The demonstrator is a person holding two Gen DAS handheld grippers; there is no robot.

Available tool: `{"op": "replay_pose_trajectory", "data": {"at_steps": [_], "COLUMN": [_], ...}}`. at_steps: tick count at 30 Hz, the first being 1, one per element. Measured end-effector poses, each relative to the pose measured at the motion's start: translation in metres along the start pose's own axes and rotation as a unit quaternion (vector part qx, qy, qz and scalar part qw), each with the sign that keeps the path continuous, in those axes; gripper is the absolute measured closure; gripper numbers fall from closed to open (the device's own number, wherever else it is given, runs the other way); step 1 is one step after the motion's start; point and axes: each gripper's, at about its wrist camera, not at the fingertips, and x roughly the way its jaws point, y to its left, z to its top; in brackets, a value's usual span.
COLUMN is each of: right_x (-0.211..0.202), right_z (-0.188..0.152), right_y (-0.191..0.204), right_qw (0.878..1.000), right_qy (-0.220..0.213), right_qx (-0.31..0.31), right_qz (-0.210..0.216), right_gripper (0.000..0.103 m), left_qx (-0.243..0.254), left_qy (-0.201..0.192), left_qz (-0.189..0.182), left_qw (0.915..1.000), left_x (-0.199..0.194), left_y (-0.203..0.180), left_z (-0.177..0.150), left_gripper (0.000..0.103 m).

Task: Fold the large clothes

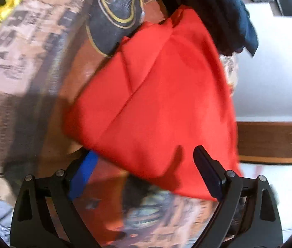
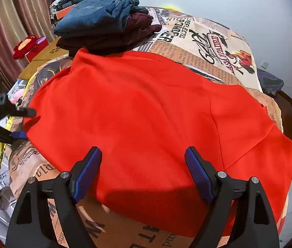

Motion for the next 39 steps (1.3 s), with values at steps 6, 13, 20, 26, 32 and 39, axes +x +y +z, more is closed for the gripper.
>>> {"op": "replay_pose_trajectory", "data": {"at_steps": [6,13,20,26,32,39], "right_x": [0.000,0.000,-0.014,-0.018,0.021,0.050], "right_z": [-0.001,0.008,0.033,0.060,0.056,0.044], "right_y": [0.001,-0.002,-0.008,0.006,0.056,0.082], "right_qw": [1.000,1.000,0.999,0.997,0.990,0.977], "right_qy": [-0.002,0.019,0.005,-0.018,0.037,0.080], "right_qx": [-0.001,0.019,0.046,0.054,0.017,0.028], "right_qz": [-0.002,0.013,0.027,0.053,0.132,0.197], "right_gripper": [0.021,0.021,0.021,0.021,0.021,0.020], "left_qx": [0.014,0.075,0.159,0.230,0.286,0.263], "left_qy": [-0.022,-0.114,-0.190,-0.268,-0.347,-0.342], "left_qz": [0.008,0.113,0.093,0.049,0.060,0.078], "left_qw": [0.9996,0.9843,0.9643,0.9343,0.8911,0.8987], "left_x": [0.017,0.029,-0.025,-0.095,-0.131,-0.127], "left_y": [-0.021,-0.051,-0.091,-0.140,-0.173,-0.167], "left_z": [0.018,0.005,-0.010,-0.044,-0.065,-0.052], "left_gripper": [0.023,0.064,0.096,0.096,0.096,0.096]}}
